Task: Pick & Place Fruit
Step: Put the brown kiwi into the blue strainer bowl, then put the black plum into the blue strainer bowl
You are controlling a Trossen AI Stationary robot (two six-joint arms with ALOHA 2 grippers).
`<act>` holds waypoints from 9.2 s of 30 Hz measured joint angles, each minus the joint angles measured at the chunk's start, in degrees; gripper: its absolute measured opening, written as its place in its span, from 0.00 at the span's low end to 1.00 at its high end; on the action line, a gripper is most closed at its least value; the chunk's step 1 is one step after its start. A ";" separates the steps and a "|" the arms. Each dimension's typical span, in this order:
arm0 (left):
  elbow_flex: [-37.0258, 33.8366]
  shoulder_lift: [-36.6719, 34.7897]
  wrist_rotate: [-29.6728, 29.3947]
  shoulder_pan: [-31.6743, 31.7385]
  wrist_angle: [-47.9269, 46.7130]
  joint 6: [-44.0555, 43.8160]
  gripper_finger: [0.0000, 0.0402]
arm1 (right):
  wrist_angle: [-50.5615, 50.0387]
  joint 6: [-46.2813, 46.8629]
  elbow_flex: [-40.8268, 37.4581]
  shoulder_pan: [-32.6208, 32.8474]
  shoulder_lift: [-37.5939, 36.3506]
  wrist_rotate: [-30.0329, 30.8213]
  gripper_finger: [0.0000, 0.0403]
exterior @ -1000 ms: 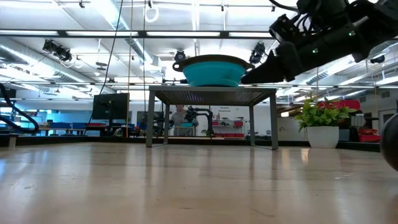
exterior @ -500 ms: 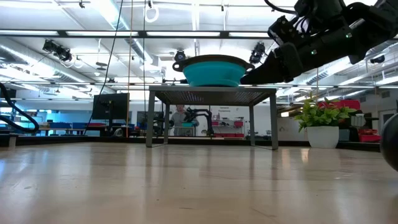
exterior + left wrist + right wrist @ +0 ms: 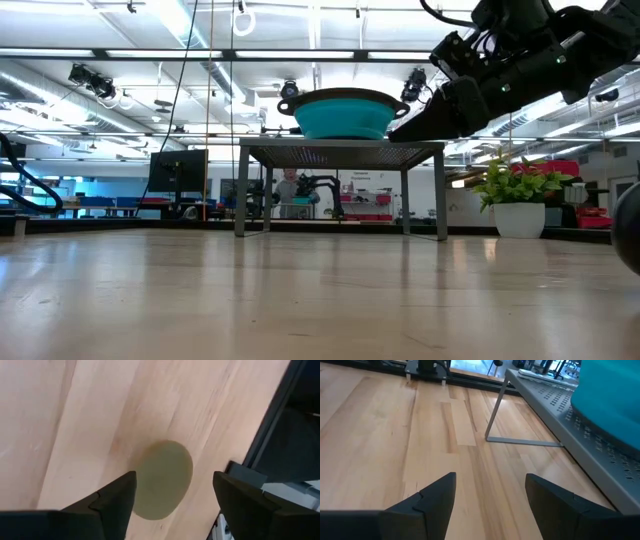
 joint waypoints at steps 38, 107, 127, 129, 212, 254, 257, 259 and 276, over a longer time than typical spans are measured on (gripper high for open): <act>-0.01 4.18 2.52 -0.43 0.68 -1.41 0.69 | -0.19 0.44 0.00 0.00 0.00 -1.27 0.62; -0.02 -2.83 -8.12 14.25 3.83 26.08 0.62 | 0.00 4.83 0.00 -0.04 0.00 -1.29 0.62; -0.02 -11.60 -37.64 40.18 41.06 81.68 0.62 | 4.71 8.02 -0.02 -0.04 0.00 3.74 0.62; -0.02 -11.60 -36.08 43.22 43.27 85.10 0.62 | 4.74 8.02 -0.02 -0.11 0.00 5.57 0.62; -0.02 0.34 -18.54 73.43 67.52 80.87 0.64 | 19.45 -1.05 -0.02 -8.74 0.02 3.73 0.62; 0.02 0.27 -5.40 70.36 69.51 72.65 0.85 | 22.23 7.68 0.02 -8.59 0.00 -14.99 0.62; 0.02 0.27 -5.48 69.49 69.43 74.75 0.85 | 19.23 10.98 0.02 -7.55 0.00 -17.66 0.62; 0.02 0.27 -5.46 68.96 69.32 76.65 0.85 | 17.32 11.45 0.02 -6.74 0.00 -17.49 0.62; 0.02 -0.56 -2.29 65.07 66.56 76.21 0.85 | 16.02 15.46 0.02 -1.68 0.00 -16.76 0.62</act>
